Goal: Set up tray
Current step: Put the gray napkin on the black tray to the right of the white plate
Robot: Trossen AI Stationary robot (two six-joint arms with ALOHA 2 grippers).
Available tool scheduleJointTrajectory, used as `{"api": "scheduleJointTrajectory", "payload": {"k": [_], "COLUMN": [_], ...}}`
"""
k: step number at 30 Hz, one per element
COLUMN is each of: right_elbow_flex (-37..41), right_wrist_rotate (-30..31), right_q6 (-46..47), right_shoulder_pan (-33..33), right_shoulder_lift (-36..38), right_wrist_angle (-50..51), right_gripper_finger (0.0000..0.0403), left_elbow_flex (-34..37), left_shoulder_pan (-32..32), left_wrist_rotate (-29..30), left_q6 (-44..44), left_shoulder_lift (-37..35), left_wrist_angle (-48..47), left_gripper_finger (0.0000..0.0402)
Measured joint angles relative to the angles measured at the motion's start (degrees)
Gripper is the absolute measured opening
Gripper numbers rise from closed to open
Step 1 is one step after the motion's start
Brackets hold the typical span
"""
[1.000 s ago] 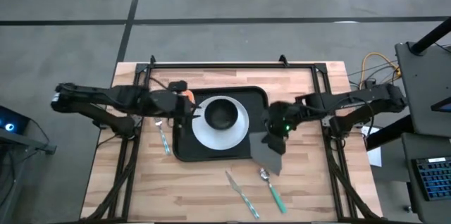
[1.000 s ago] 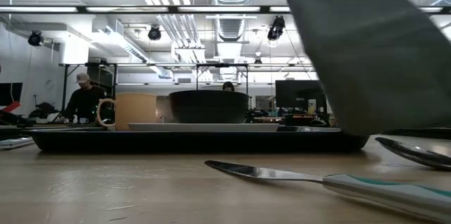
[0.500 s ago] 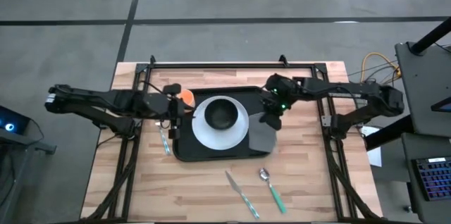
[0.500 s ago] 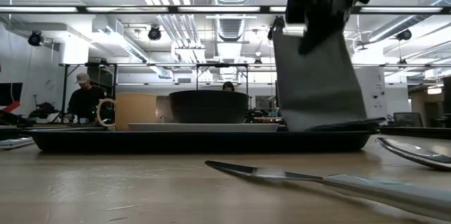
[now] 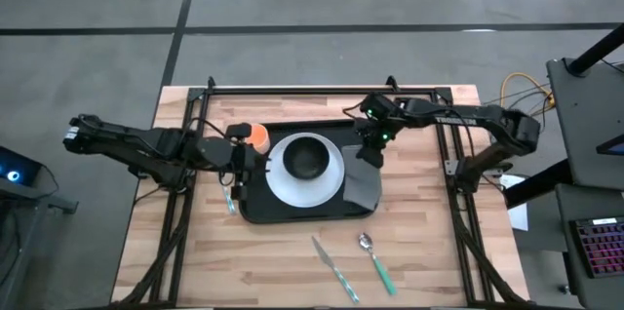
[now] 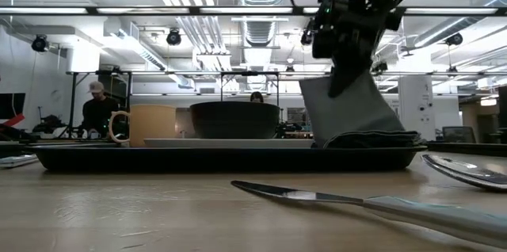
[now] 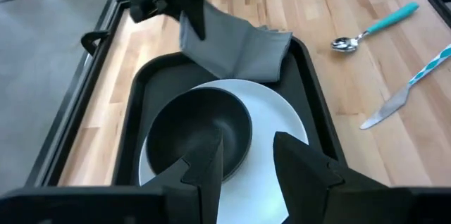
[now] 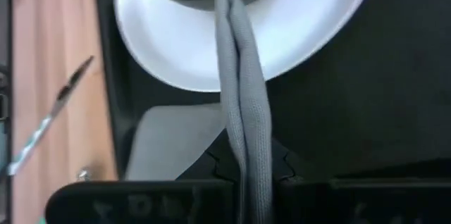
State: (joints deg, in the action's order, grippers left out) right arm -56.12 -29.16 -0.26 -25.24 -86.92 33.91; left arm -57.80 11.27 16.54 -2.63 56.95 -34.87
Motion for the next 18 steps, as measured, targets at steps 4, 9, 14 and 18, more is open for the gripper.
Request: {"api": "scheduleJointTrajectory", "payload": {"k": [4, 9, 14, 18], "right_elbow_flex": [0.0, -1.4, -3.4, -4.6], "right_wrist_rotate": [0.0, 0.0, 0.1, 0.7], "right_q6": [-3.2, -5.0, -7.1, -8.1], "right_shoulder_pan": [-2.0, -4.0, -5.9, -7.4], "right_shoulder_lift": [-4.0, -8.8, -12.0, -13.9], "right_wrist_angle": [-0.4, -2.6, -2.8, -4.0], "right_gripper_finger": [0.0008, 0.0008, 0.0008, 0.0008], "left_elbow_flex": [0.0, 0.0, 0.0, 0.0], "left_shoulder_pan": [0.5, 1.3, 2.2, 2.3], "left_wrist_rotate": [0.0, -0.1, 0.0, -0.1], "left_q6": [0.6, 0.7, 0.7, 0.7], "left_shoulder_lift": [0.0, 0.1, 0.1, 0.1], "left_wrist_angle": [0.0, 0.0, 0.0, 0.0], "left_gripper_finger": [0.0108, 0.0108, 0.0108, 0.0108]}}
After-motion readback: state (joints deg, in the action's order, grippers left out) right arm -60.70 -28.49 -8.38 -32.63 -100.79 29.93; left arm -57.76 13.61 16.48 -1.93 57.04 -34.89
